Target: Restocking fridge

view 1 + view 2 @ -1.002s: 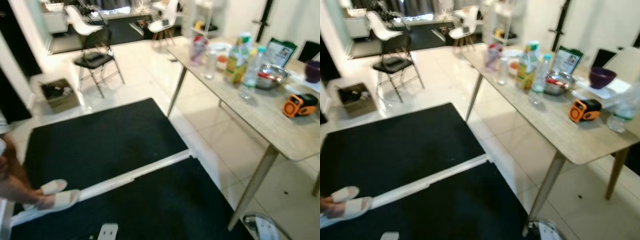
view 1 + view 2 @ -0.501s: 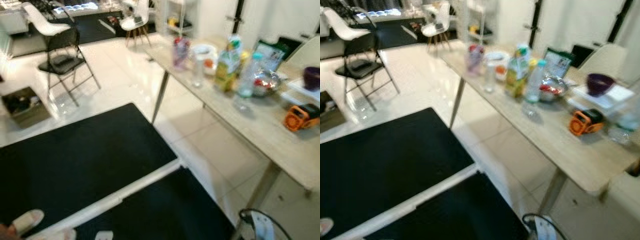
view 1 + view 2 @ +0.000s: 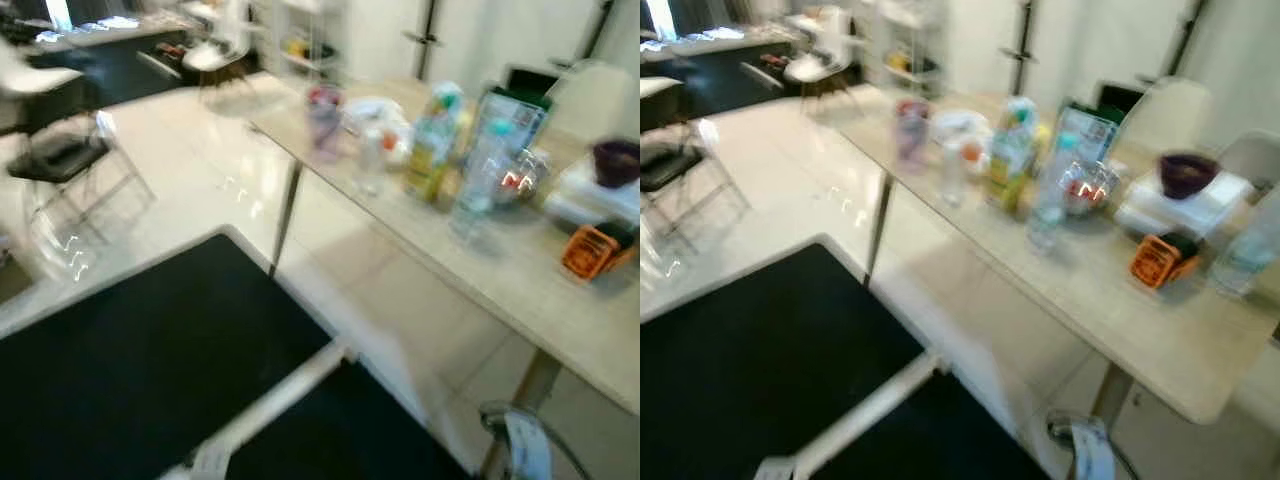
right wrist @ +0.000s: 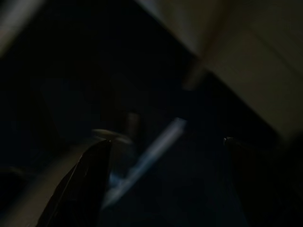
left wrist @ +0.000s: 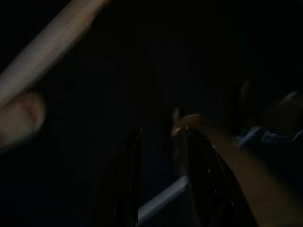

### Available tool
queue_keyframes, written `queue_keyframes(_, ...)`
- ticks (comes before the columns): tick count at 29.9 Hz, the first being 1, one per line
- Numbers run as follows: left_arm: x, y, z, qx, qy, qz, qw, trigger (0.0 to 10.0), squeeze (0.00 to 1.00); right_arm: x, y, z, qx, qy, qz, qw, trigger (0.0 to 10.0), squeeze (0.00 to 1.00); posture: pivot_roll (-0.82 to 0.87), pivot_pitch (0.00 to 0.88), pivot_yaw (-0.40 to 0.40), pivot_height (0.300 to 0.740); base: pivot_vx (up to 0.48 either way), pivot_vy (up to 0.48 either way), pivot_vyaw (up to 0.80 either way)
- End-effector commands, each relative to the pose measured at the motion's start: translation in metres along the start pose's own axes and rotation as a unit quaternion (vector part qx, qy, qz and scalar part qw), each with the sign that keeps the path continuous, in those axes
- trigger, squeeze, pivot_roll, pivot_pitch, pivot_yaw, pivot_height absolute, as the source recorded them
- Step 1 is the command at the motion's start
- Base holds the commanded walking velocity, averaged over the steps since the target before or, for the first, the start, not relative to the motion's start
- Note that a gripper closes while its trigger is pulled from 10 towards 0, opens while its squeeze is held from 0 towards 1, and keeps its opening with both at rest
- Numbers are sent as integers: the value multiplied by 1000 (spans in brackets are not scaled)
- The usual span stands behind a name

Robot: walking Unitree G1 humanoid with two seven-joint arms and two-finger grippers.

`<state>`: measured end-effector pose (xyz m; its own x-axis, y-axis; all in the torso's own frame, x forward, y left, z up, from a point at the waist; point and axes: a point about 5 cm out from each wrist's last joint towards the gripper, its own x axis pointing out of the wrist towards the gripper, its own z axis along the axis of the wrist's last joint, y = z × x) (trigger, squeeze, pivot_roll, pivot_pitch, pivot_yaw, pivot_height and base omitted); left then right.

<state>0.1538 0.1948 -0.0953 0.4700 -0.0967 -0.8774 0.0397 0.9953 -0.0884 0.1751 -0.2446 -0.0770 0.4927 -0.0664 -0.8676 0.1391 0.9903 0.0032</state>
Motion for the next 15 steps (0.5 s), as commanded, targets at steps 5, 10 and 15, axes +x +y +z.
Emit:
queue_keyframes(5,-3,1,-22,5,34,1,999,10000,0,1,9,-5,3,5,10,1000,10000,0,-5,0,26,740,370,0,0)
queue_keyframes(10,-6,3,-31,2,44,3,999,10000,0,1,9,-7,-5,13,10,1000,10000,0,-3,0,26,740,372,0,-114)
queue_keyframes(15,-6,4,-33,2,46,4,999,10000,0,2,11,-7,-5,15,14,1000,10000,0,-3,0,26,740,365,0,-769)
